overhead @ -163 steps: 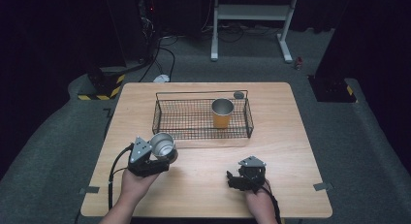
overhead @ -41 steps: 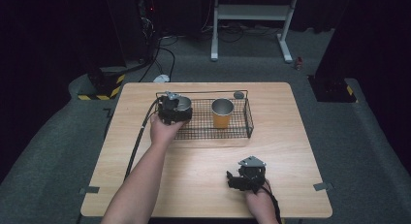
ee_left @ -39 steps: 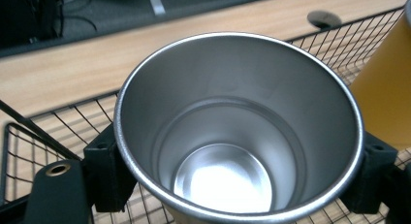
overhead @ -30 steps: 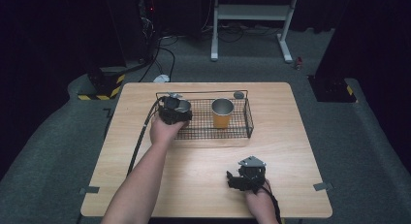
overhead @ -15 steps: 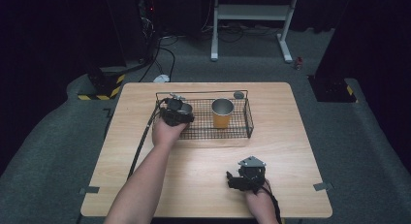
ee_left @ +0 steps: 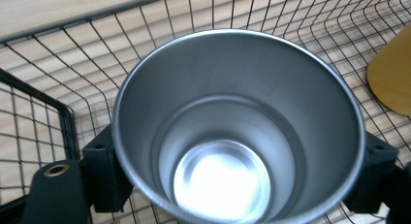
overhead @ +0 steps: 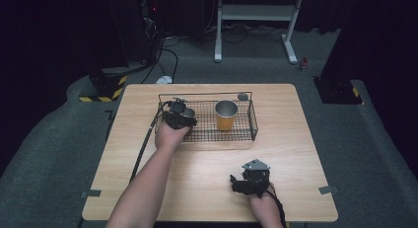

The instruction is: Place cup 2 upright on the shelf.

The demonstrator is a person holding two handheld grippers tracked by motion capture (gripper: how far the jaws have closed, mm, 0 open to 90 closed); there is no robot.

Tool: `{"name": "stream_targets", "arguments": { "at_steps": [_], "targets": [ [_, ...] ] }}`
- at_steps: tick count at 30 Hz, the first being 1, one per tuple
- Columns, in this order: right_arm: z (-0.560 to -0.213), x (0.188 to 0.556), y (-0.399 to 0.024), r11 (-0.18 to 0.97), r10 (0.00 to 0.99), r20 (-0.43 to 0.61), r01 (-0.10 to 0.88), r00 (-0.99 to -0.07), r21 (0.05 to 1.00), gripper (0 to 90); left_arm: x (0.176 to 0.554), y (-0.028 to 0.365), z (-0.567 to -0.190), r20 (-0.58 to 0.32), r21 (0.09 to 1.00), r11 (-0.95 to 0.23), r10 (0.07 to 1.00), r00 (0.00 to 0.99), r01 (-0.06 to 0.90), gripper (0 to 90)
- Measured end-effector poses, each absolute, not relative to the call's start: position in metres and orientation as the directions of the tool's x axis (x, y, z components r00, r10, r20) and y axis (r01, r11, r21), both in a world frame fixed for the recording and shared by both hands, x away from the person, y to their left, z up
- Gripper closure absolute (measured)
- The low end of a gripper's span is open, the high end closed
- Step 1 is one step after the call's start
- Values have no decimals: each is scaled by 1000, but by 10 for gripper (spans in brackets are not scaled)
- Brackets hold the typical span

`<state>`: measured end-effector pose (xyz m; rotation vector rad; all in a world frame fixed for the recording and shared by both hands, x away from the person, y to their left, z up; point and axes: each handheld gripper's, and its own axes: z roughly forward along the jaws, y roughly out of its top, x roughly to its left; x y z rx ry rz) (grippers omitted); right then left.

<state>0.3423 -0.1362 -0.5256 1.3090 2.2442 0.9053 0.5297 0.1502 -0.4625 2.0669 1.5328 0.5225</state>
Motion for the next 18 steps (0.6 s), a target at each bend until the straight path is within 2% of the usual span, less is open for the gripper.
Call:
{"name": "stream_targets", "arguments": {
  "at_steps": [8, 12, 18],
  "targets": [
    [-526, 342, -136, 356, 872, -9, 621, -489, 698, 107, 532, 155, -463, -34, 552, -228, 955, 295, 802, 160],
    [-526, 342, -136, 354, 873, -8, 622, -488, 699, 108, 531, 155, -461, -38, 557, -225, 955, 295, 799, 142],
    [-526, 342, -136, 357, 871, -9, 620, -491, 698, 108, 527, 157, -451, -24, 580, -216, 959, 281, 786, 28]
  ]
}}
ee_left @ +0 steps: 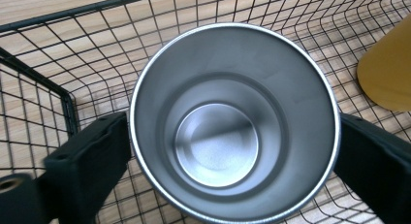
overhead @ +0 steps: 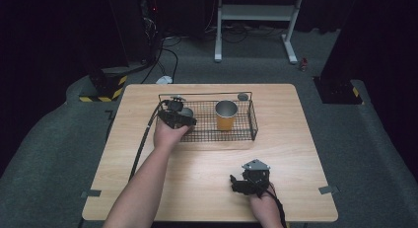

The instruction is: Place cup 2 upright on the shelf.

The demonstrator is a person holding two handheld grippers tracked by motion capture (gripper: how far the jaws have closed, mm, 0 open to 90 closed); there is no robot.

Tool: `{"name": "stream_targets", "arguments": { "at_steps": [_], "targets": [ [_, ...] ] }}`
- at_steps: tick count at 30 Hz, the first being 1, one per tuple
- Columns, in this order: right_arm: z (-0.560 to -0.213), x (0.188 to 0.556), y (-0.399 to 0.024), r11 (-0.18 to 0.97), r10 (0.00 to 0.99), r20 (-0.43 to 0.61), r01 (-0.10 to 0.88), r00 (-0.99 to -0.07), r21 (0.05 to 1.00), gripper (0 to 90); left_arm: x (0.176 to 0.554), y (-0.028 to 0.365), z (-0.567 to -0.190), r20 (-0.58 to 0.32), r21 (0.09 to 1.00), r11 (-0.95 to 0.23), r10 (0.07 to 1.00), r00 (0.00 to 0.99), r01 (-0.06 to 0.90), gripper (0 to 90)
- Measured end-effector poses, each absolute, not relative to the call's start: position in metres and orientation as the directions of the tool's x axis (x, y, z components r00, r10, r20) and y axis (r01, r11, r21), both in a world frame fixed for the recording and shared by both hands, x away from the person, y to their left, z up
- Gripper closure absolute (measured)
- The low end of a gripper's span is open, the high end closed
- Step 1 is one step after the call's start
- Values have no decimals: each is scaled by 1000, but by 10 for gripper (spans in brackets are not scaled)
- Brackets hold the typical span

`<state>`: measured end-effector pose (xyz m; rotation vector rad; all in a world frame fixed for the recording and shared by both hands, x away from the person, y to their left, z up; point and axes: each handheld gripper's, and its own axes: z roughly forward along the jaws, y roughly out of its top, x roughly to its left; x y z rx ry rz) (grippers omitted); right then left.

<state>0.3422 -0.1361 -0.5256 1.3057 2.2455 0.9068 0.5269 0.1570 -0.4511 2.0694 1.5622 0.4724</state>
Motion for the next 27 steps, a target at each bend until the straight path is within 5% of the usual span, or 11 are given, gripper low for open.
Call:
{"name": "stream_targets", "arguments": {
  "at_steps": [27],
  "targets": [
    [-526, 343, -136, 361, 869, -11, 619, -494, 698, 105, 440, 186, -419, -72, 743, -224, 910, 407, 631, 51]
  ]
}}
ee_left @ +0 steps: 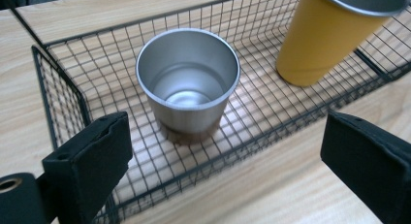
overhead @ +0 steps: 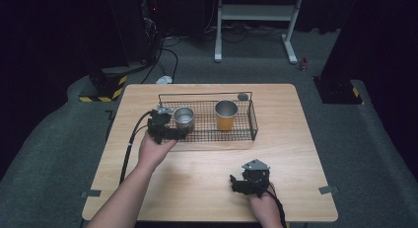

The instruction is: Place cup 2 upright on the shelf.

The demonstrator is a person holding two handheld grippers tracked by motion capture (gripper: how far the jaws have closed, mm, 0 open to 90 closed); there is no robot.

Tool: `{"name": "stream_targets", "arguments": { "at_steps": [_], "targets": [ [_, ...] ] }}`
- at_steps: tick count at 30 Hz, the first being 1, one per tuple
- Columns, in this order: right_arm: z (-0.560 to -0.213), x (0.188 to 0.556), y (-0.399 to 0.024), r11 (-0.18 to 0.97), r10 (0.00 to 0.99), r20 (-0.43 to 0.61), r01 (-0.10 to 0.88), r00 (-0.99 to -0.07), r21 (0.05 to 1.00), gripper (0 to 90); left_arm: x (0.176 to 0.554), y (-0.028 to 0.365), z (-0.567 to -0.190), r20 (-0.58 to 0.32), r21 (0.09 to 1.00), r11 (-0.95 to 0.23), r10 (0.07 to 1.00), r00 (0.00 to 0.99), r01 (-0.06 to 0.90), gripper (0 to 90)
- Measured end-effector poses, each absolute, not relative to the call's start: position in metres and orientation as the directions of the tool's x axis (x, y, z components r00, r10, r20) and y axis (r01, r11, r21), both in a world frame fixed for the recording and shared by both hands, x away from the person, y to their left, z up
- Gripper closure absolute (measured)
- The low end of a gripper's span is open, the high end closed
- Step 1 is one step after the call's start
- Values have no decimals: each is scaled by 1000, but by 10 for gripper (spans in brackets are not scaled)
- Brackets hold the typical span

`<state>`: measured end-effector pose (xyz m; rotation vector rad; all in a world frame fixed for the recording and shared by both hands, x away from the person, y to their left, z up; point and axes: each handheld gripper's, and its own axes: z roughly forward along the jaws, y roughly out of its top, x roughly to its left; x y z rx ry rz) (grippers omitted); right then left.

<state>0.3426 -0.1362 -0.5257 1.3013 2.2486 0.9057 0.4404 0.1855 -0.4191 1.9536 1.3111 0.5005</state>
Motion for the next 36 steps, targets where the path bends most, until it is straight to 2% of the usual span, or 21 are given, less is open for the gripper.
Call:
{"name": "stream_targets", "arguments": {
  "at_steps": [12, 16, 23, 26, 33, 36],
  "targets": [
    [-526, 343, -136, 361, 869, -11, 619, -494, 698, 105, 390, 213, -433, -76, 760, -237, 893, 444, 606, 63],
    [-526, 343, -136, 360, 869, -11, 619, -494, 698, 105, 372, 223, -440, -122, 756, -215, 882, 456, 619, 65],
    [-526, 343, -136, 361, 869, -11, 619, -494, 698, 105, 347, 233, -453, -123, 757, -224, 874, 471, 614, 71],
    [-526, 343, -136, 361, 869, -11, 619, -494, 698, 104, 341, 238, -462, -162, 743, -221, 856, 490, 631, 116],
    [-526, 343, -136, 361, 869, -11, 619, -494, 698, 105, 326, 253, -492, -170, 732, -235, 846, 505, 640, 120],
    [-526, 343, -136, 361, 869, -11, 619, -494, 698, 105, 321, 257, -506, -120, 719, -268, 861, 495, 641, 117]
  ]
}}
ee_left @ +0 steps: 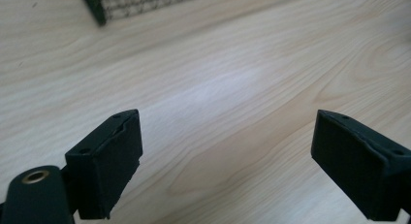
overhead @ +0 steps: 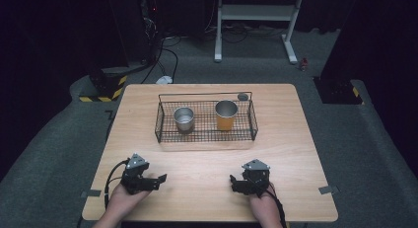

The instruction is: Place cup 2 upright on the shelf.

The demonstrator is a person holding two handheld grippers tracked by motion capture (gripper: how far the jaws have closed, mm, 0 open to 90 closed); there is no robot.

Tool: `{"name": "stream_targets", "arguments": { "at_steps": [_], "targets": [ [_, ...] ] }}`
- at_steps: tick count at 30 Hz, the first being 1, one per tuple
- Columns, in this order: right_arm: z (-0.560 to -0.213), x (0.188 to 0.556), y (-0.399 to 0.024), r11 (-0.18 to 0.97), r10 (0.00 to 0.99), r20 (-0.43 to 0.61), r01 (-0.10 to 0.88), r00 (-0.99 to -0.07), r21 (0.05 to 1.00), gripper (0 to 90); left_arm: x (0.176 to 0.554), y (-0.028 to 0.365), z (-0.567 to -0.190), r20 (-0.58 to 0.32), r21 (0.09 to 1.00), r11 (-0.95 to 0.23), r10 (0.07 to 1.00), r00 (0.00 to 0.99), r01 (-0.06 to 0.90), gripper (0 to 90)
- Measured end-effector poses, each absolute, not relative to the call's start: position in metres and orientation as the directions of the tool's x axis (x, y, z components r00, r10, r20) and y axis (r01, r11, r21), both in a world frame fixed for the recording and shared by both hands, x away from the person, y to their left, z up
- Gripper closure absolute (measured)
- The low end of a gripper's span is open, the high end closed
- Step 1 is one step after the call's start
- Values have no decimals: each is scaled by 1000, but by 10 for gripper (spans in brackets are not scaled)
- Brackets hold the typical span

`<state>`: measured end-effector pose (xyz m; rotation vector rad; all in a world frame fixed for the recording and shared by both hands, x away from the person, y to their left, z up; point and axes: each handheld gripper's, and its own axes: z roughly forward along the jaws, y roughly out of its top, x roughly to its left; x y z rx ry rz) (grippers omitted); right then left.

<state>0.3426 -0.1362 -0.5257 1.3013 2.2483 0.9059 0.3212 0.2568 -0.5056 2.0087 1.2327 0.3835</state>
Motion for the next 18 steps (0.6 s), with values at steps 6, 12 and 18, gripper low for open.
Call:
{"name": "stream_targets", "arguments": {
  "at_steps": [6, 12, 18],
  "targets": [
    [-526, 343, -136, 361, 869, -11, 619, -494, 698, 105, 309, 263, -527, -41, 718, -310, 875, 483, 623, 97],
    [-526, 343, -136, 361, 869, -11, 619, -494, 698, 104, 303, 262, -529, 6, 722, -341, 873, 488, 602, 92],
    [-526, 343, -136, 362, 869, -12, 618, -495, 698, 102, 302, 262, -530, 3, 725, -335, 875, 483, 602, 89]
  ]
}}
